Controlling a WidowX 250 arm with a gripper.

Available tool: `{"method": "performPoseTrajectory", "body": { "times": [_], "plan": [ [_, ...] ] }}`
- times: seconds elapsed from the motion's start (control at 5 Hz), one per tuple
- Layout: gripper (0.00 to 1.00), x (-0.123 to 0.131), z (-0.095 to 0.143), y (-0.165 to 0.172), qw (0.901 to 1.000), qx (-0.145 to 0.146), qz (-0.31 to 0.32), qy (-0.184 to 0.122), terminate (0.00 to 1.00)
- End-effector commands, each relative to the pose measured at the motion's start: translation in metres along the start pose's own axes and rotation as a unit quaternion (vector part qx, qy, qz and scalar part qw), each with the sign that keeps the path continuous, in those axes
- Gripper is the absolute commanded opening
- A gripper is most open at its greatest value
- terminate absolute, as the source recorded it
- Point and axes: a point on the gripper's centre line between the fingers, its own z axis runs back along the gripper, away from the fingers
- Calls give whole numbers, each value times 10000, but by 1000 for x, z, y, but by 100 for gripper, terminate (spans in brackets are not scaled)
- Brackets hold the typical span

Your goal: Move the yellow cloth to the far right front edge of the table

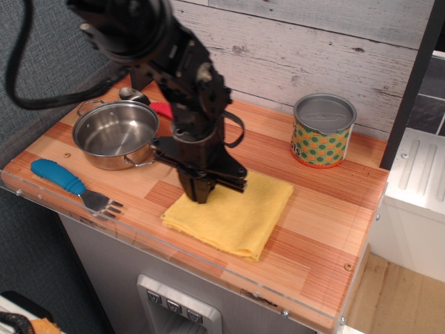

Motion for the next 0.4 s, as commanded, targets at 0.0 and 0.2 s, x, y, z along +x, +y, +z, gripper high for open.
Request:
{"method": "performPoseTrajectory", "body": {
  "times": [0.0,0.2],
  "plan": [
    [0,-4,-5,-30,9996,-259,-98,22,0],
    [0,-5,-2,-49,9990,-226,-377,49,0]
  ]
}}
